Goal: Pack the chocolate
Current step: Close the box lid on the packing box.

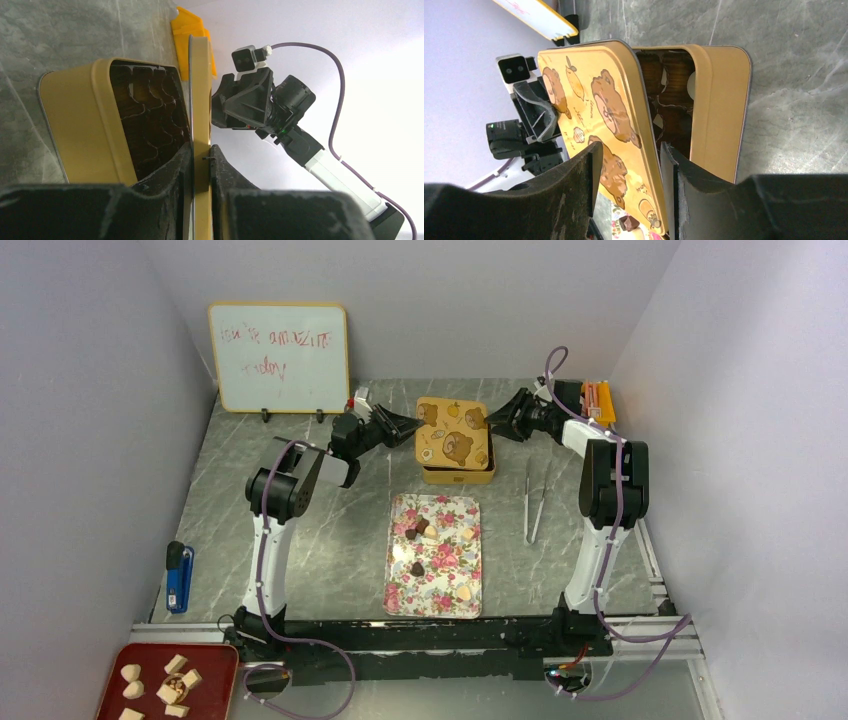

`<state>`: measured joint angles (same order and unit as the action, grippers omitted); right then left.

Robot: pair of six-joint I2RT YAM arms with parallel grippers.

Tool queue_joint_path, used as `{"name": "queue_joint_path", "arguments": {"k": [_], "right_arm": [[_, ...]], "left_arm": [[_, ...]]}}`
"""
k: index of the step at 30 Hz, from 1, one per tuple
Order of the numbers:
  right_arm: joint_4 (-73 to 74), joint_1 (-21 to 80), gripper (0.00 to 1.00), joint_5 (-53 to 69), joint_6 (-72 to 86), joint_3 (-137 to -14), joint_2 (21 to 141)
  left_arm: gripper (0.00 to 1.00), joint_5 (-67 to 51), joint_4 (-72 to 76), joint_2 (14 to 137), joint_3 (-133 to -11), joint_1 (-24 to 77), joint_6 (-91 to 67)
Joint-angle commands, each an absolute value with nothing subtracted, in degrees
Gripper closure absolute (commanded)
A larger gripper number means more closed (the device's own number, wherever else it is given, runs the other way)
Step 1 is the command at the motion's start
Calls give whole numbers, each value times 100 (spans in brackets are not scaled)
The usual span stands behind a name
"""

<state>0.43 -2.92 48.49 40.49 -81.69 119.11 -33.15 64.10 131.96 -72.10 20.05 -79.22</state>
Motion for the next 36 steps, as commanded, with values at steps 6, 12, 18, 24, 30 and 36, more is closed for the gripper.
{"name": "queue_joint_path", "arguments": {"k": [6, 12, 18, 24, 30, 36], "right_arm": [[-161, -277, 51, 5019, 4017, -8280, 12008], [-191, -212, 53, 5126, 4017, -8291, 12105], [-298, -126, 54, 5273, 4094, -8312, 12196], [-276, -35, 54, 5403, 4100, -8478, 12287], [-357, -35, 58, 5449, 4202, -8497, 12194], [-288, -35, 59, 5466, 4228, -8561, 12048]], "left_arm": [[95, -3411, 7035, 13205, -7418, 2057, -8180], [95, -3426, 7147, 13260, -7424, 2057, -8282], [95, -3454, 7182, 13298, -7429, 2057, -8320], [95, -3503, 7161, 13366, -7504, 2065, -8343], [95, -3532, 7005, 13346, -7540, 2065, -8241], [95, -3557, 6696, 13301, -7611, 2071, -8057]]}}
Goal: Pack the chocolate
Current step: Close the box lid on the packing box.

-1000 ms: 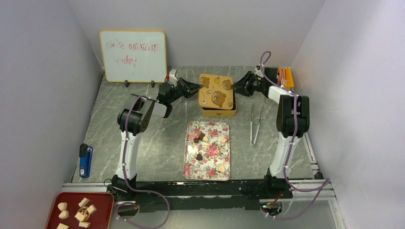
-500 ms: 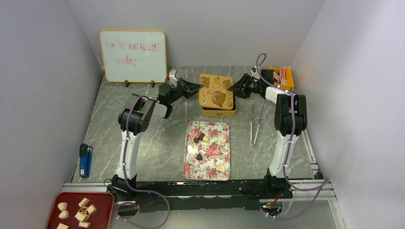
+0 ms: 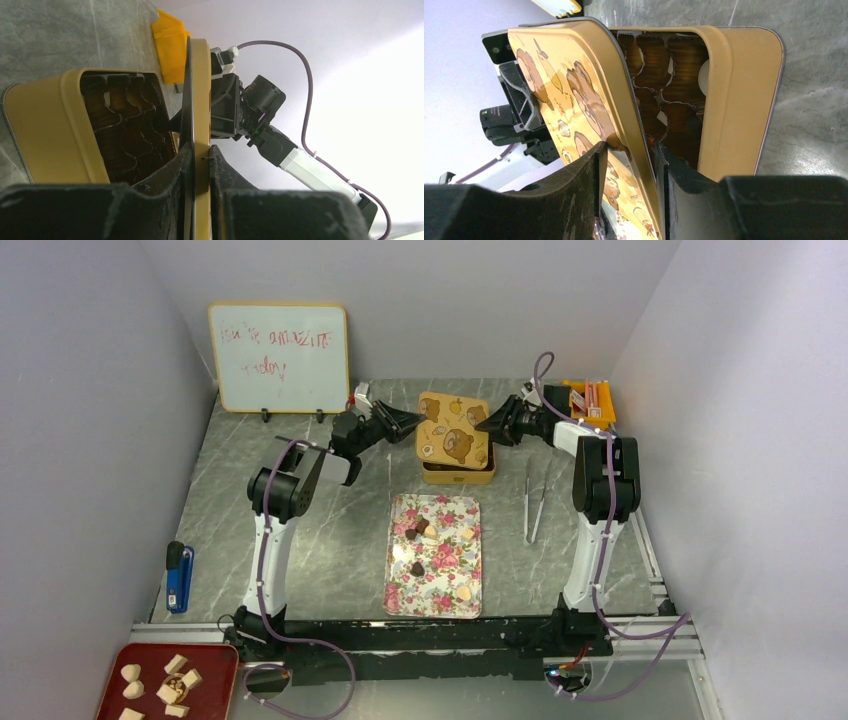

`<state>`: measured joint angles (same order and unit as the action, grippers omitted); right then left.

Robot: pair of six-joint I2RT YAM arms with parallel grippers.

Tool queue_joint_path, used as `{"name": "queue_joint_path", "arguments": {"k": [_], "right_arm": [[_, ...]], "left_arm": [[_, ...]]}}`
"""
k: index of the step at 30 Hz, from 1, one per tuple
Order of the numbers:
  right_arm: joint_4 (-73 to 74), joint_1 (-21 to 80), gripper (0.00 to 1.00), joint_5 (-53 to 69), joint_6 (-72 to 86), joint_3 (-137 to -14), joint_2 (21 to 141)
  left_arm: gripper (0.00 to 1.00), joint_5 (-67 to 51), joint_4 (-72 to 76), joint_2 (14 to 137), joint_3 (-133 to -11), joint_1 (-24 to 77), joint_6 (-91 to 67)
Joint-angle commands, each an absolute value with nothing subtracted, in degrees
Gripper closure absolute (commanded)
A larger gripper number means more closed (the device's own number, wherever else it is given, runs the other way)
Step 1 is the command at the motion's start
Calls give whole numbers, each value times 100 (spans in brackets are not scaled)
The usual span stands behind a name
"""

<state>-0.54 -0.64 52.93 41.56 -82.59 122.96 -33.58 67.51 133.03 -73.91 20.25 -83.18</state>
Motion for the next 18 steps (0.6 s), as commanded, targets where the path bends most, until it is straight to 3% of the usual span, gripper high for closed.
{"name": "queue_joint_path", "arguments": {"k": [1, 18], "right_arm": [[-275, -35, 59, 5467, 4228, -8575, 12034], [292, -35, 60, 5406, 4124, -8900, 11776]], "left_arm": [[95, -3559, 6670, 13306, -7630, 2071, -8045], [95, -3688, 6141, 13162, -7617, 2106, -7786]]}}
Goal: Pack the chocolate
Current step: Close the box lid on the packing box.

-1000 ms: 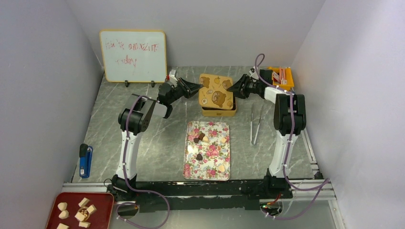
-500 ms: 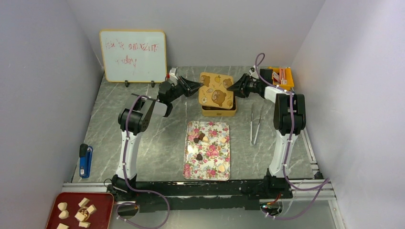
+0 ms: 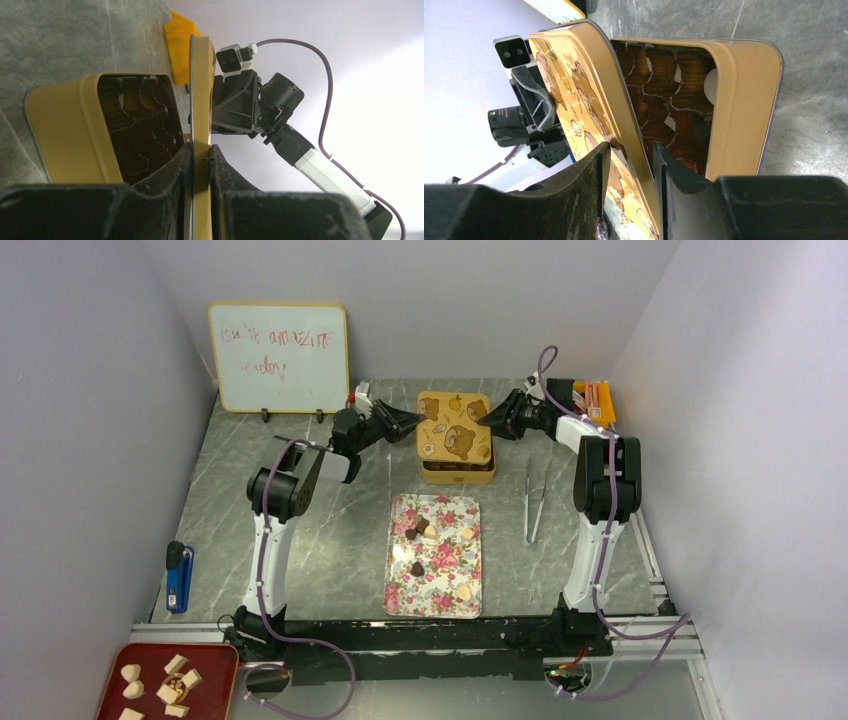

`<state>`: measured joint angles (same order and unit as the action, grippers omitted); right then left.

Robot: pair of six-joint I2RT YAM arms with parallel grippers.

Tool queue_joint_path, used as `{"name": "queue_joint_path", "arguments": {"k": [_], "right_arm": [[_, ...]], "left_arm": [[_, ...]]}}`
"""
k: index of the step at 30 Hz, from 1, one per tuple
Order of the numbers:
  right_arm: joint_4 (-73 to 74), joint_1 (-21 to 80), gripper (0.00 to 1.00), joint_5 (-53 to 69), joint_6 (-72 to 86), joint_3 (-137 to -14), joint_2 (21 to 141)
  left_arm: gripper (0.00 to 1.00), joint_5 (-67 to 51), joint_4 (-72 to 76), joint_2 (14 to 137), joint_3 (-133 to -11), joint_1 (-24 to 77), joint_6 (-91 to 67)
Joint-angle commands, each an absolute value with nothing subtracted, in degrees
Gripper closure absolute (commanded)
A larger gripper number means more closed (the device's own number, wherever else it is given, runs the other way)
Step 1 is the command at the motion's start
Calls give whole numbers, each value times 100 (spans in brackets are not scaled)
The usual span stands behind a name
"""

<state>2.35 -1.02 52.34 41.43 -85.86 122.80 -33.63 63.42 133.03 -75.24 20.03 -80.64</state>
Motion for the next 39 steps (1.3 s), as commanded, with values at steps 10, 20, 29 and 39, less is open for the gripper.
{"name": "queue_joint_path", "arguments": {"k": [10, 20, 29, 39], "right_arm": [[508, -35, 60, 5372, 3965, -8807, 11587], [601, -34, 60, 5334, 3845, -8646, 11475], [618, -31, 60, 5326, 3754, -8464, 11422], [597, -66, 60, 5328, 3671, -8272, 11373]], "left_arm": [[95, -3784, 6021, 13101, -7510, 2135, -7682], [95, -3876, 5874, 13021, -7406, 2202, -7534], [95, -3911, 5692, 12944, -7383, 2257, -7380], [95, -3902, 5560, 12916, -7392, 2309, -7291]]}}
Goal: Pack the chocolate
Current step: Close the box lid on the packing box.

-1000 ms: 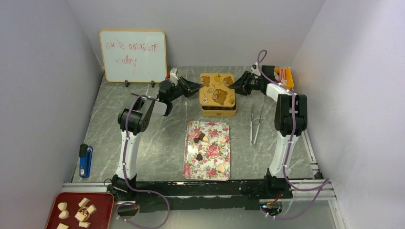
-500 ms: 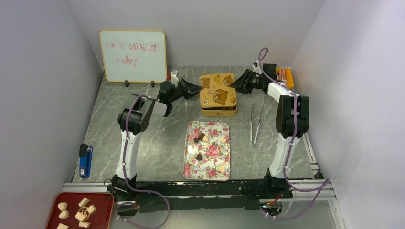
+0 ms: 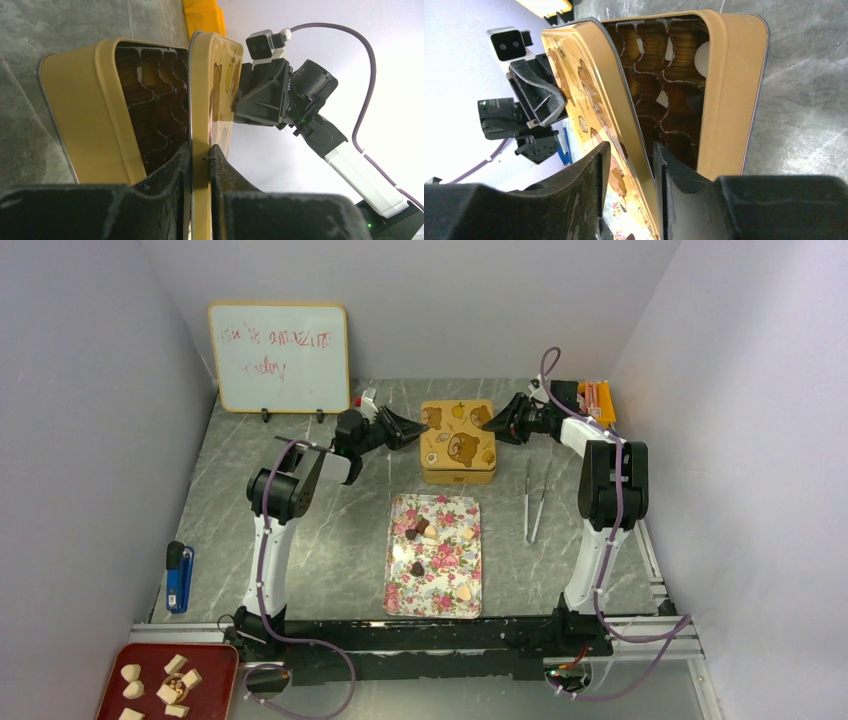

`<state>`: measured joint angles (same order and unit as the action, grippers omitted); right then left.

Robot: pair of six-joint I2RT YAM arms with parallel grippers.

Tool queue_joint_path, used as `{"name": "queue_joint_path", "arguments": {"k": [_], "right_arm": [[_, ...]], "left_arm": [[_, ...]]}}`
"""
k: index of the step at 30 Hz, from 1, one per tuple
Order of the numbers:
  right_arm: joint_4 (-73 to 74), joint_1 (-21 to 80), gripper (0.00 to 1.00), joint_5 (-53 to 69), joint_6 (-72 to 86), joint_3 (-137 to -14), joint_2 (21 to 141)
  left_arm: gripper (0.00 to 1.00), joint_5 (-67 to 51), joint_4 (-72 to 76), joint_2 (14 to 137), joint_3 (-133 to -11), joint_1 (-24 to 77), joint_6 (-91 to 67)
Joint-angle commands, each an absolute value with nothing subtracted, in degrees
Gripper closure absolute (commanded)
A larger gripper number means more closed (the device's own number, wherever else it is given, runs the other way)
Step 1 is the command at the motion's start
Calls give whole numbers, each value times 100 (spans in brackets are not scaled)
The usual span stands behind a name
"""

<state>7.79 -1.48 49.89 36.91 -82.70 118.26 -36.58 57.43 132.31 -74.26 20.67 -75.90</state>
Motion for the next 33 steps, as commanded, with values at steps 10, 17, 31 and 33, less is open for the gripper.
{"name": "queue_joint_path", "arguments": {"k": [10, 17, 31, 33], "right_arm": [[449, -149, 60, 5360, 3691, -8051, 11364], [334, -167, 60, 5395, 3739, -8032, 11419], [150, -165, 60, 5462, 3906, -8282, 11682], [122, -175, 60, 5473, 3941, -8328, 11738]], "left_arm": [[95, -3877, 5356, 12863, -7426, 2386, -7166], [95, -3830, 5293, 12833, -7411, 2417, -7116], [95, -3797, 5230, 12893, -7552, 2435, -7095], [95, -3786, 5213, 12899, -7550, 2435, -7089]]}}
